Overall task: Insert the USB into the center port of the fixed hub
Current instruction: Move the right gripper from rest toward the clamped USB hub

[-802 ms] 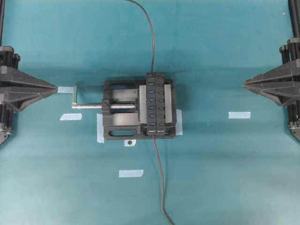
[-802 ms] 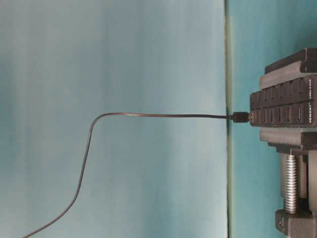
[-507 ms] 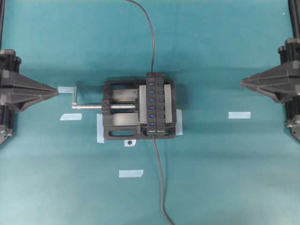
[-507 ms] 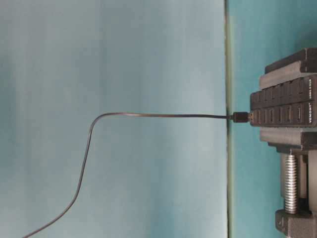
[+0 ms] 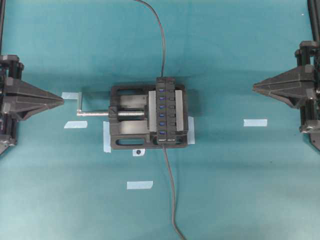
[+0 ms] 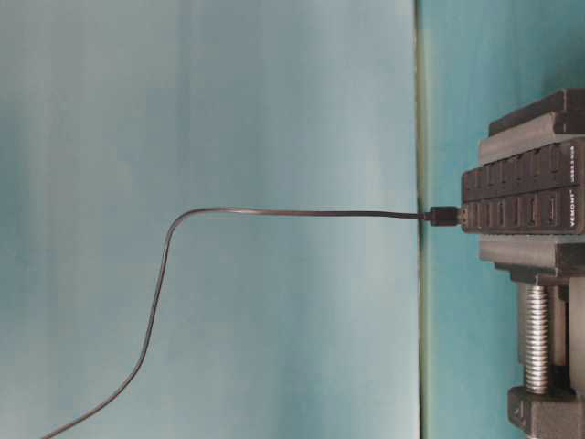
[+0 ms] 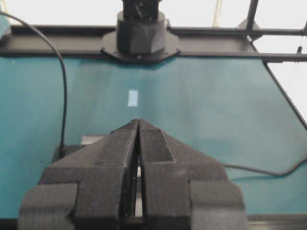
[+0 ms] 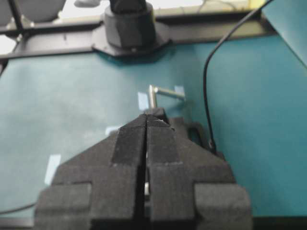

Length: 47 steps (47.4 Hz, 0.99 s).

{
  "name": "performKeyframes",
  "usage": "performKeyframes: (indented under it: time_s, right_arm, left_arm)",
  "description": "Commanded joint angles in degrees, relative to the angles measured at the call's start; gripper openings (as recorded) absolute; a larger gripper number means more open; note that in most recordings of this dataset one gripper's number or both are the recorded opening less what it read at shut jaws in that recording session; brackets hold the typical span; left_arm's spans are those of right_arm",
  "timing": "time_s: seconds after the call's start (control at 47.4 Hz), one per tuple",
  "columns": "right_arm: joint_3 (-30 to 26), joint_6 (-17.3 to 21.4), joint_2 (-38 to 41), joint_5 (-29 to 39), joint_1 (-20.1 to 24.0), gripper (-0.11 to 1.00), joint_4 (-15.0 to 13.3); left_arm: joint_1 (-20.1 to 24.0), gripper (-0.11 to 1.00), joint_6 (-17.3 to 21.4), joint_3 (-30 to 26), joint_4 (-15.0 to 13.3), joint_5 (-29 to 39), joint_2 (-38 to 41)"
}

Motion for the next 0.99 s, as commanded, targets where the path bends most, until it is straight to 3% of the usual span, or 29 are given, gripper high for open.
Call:
performKeyframes:
  time_s: [0.0, 0.296, 0.76, 0.971]
  right_arm:
    - [-2.3, 0.7, 1.7, 1.5, -0.6, -0.02, 0.2]
    - [-7.2, 0.5, 9.2, 7.2, -1.0, -0.02, -0.1]
    - [-10.2, 0.4, 16.9, 8.0, -4.6, -0.02, -0.4]
    - [-12.8, 0.3, 21.7, 12.7, -4.6, -0.02, -0.5]
  left_arm:
    - [-0.1, 0.01, -0.1, -1.6, 0.2, 0.2, 0.6]
    - [0.0, 0.01, -0.2, -1.7, 0.2, 0.8, 0.6]
    - [0.0, 0.01, -0.2, -2.1, 0.2, 1.5, 0.6]
    - [0.0, 0.01, -0.4, -2.6, 0.2, 4.0, 0.6]
